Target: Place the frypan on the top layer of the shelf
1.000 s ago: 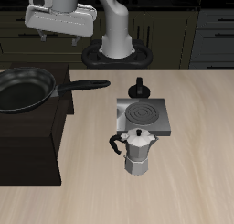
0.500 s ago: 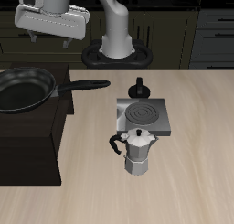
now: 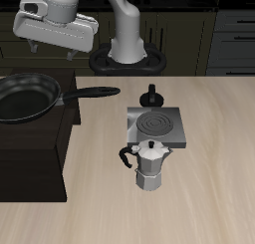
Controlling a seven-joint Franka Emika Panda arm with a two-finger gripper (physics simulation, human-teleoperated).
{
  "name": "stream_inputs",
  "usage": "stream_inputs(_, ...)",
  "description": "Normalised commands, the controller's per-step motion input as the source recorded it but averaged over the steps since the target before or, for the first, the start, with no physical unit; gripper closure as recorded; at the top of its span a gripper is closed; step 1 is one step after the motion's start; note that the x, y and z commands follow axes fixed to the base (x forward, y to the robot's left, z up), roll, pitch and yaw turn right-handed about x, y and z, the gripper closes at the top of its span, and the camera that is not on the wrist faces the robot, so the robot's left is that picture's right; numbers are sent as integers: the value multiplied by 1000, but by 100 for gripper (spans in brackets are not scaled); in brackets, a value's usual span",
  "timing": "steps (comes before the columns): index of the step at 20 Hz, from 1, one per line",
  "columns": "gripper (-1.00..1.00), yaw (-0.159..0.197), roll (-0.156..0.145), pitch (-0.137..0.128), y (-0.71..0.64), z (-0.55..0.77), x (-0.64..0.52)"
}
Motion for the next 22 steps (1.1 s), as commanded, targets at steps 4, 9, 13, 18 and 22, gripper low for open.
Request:
stream_inputs(4, -100, 29, 5, -3, 128, -49, 242)
stream_inputs(9, -100, 10, -24, -14, 44, 51, 241)
stream_inputs(13, -100, 19, -3, -6, 103, -22, 216)
stream_inputs(18, -100, 54, 10, -12, 103, -137, 139)
stream_inputs(22, -100, 43, 12, 8, 86, -311, 96)
